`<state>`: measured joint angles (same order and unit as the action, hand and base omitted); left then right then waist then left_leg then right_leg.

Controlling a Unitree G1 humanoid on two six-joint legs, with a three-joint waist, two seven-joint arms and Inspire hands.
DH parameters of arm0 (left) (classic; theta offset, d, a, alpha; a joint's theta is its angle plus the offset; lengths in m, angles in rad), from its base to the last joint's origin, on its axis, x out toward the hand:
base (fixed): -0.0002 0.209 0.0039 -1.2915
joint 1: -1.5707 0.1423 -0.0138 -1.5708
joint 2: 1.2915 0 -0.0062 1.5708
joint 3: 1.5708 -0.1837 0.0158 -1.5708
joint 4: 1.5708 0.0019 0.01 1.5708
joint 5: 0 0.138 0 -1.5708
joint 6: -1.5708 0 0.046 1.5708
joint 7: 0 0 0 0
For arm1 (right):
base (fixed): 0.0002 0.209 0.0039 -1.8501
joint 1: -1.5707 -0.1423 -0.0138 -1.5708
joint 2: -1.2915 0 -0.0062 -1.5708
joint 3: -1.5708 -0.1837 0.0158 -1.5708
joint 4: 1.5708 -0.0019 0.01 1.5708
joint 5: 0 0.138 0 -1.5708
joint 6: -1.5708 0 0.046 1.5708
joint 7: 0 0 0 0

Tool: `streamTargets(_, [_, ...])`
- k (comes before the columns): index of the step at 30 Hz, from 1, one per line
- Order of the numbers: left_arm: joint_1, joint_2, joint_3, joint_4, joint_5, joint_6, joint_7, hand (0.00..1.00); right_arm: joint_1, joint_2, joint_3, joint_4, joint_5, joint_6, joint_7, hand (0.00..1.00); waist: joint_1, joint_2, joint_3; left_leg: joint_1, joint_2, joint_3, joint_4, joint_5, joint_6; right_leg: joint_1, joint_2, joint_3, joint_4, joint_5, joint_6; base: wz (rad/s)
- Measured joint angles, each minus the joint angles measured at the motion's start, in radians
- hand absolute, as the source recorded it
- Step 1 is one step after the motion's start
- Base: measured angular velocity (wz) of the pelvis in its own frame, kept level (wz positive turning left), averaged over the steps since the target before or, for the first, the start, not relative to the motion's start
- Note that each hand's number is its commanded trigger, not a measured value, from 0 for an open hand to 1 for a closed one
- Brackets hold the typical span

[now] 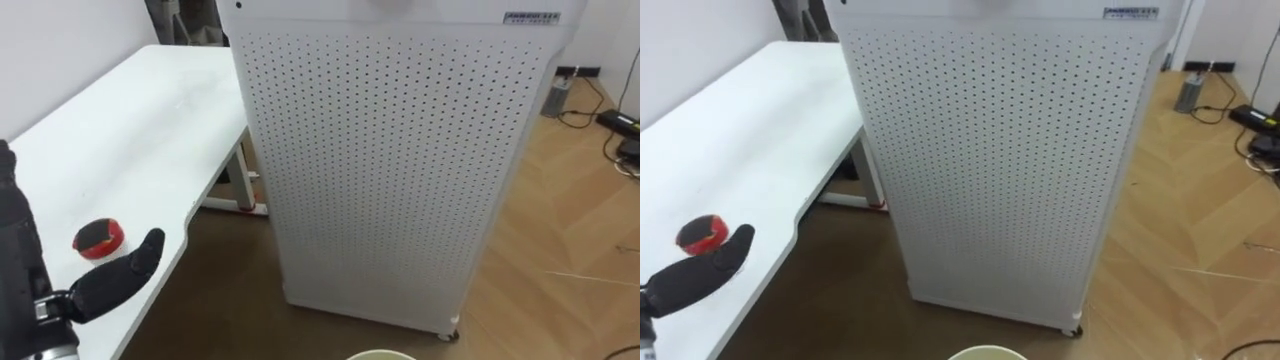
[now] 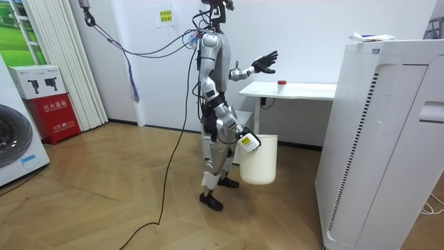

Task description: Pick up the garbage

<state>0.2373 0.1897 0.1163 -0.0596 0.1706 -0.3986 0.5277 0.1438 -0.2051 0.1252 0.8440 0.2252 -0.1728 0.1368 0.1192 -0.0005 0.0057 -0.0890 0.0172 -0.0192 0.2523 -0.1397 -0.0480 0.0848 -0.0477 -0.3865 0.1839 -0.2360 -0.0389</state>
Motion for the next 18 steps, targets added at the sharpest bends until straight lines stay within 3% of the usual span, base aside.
streamTargets(11, [0.007,-0.005,-0.001,0.022,0.000,0.016,-0.023,0.00,0.000,0.004,0.000,0.000,-0.028,0.000,0.019,1.00,-0.008,-0.011,0.0006,-0.003,-0.008,-0.011,-0.016,0.002,0.003,0.002,-0.005,-0.013,0.001,-0.001,0.003,0.03])
streamTargets(18, [0.006,-0.023,-0.002,0.037,-0.003,0.030,-0.038,0.00,0.001,0.021,0.001,0.000,-0.062,0.002,0.027,1.00,-0.009,-0.017,0.0029,-0.005,-0.008,-0.009,-0.016,0.003,0.005,-0.002,-0.006,-0.011,0.001,-0.001,0.004,0.00])
